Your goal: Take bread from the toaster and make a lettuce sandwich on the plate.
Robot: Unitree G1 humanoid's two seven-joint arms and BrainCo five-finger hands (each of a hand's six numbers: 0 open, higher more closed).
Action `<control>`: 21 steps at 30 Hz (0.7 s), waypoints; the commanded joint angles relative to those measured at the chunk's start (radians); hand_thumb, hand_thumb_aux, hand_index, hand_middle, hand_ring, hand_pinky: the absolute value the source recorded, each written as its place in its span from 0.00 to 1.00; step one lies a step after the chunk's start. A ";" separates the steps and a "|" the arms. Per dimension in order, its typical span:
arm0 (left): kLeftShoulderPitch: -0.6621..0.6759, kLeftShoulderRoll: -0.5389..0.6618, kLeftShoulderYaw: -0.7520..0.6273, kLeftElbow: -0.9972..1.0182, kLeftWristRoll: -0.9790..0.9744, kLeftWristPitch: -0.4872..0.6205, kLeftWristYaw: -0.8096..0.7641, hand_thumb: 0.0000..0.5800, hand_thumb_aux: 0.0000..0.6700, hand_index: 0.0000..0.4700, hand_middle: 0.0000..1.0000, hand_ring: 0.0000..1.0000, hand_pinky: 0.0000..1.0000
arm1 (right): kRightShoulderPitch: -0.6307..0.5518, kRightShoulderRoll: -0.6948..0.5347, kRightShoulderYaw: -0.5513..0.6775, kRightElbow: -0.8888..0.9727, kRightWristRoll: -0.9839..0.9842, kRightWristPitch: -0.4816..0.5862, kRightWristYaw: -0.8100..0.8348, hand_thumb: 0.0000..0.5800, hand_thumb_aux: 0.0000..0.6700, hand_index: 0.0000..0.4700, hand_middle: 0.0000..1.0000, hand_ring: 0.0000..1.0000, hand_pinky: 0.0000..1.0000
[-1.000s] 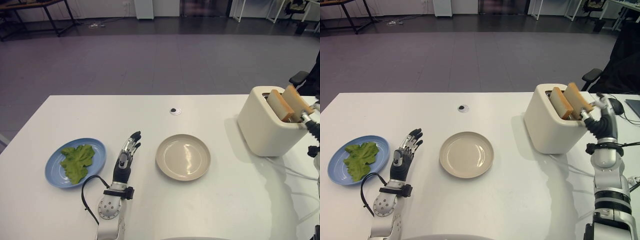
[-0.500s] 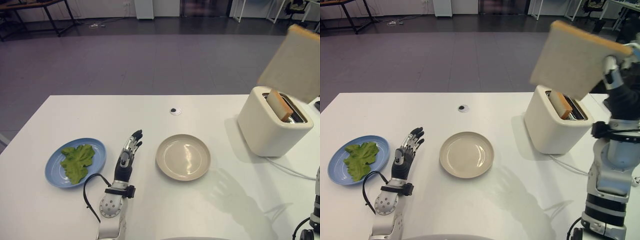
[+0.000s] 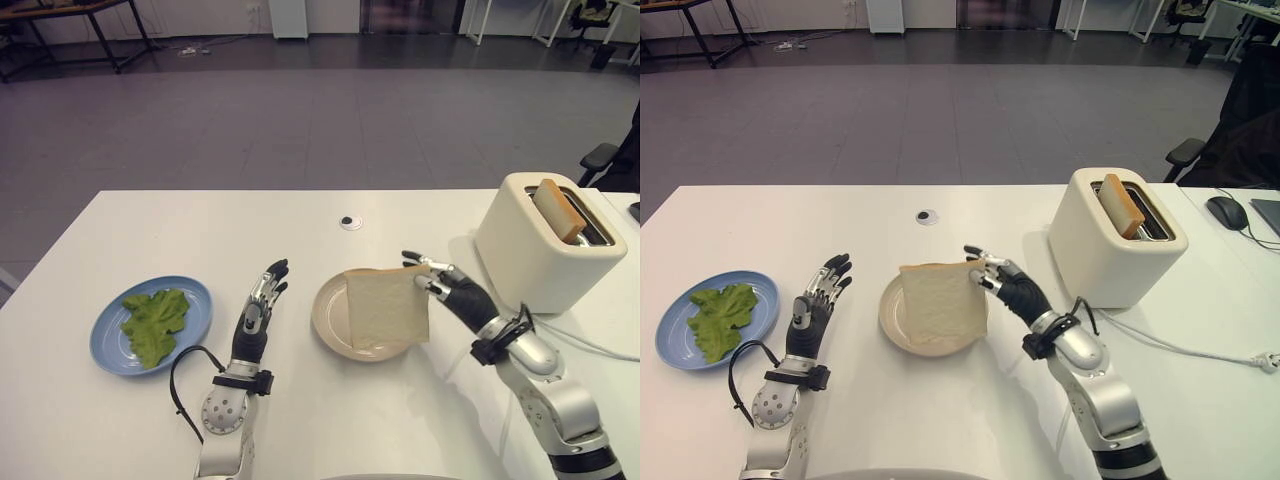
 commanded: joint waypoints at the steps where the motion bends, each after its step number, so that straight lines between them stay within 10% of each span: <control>1: -0.002 -0.002 -0.003 -0.007 0.001 0.012 0.004 0.00 0.00 0.00 0.00 0.00 0.00 | -0.015 0.047 0.017 0.088 -0.081 -0.025 -0.020 1.00 1.00 1.00 0.00 0.00 0.00; 15: 0.004 -0.003 -0.010 -0.021 0.001 0.017 0.004 0.00 0.00 0.00 0.00 0.00 0.00 | -0.110 0.188 0.025 0.321 -0.308 -0.209 -0.078 1.00 1.00 1.00 0.00 0.00 0.00; 16: 0.004 -0.003 -0.010 -0.021 0.001 0.017 0.003 0.00 0.00 0.00 0.00 0.00 0.00 | -0.116 0.191 0.021 0.332 -0.318 -0.219 -0.086 0.83 0.59 0.59 0.00 0.00 0.00; 17: 0.004 -0.003 -0.010 -0.021 0.001 0.017 0.003 0.00 0.00 0.00 0.00 0.00 0.00 | -0.120 0.196 0.015 0.346 -0.325 -0.228 -0.092 0.24 0.13 0.13 0.00 0.00 0.00; 18: 0.004 -0.003 -0.010 -0.020 0.001 0.017 0.003 0.00 0.00 0.00 0.00 0.00 0.00 | -0.124 0.200 0.008 0.358 -0.328 -0.235 -0.097 0.00 0.00 0.00 0.00 0.00 0.00; 21: 0.003 -0.002 -0.010 -0.018 0.000 0.016 0.002 0.00 0.00 0.00 0.00 0.00 0.00 | -0.133 0.208 -0.009 0.380 -0.345 -0.268 -0.111 0.00 0.00 0.00 0.00 0.00 0.00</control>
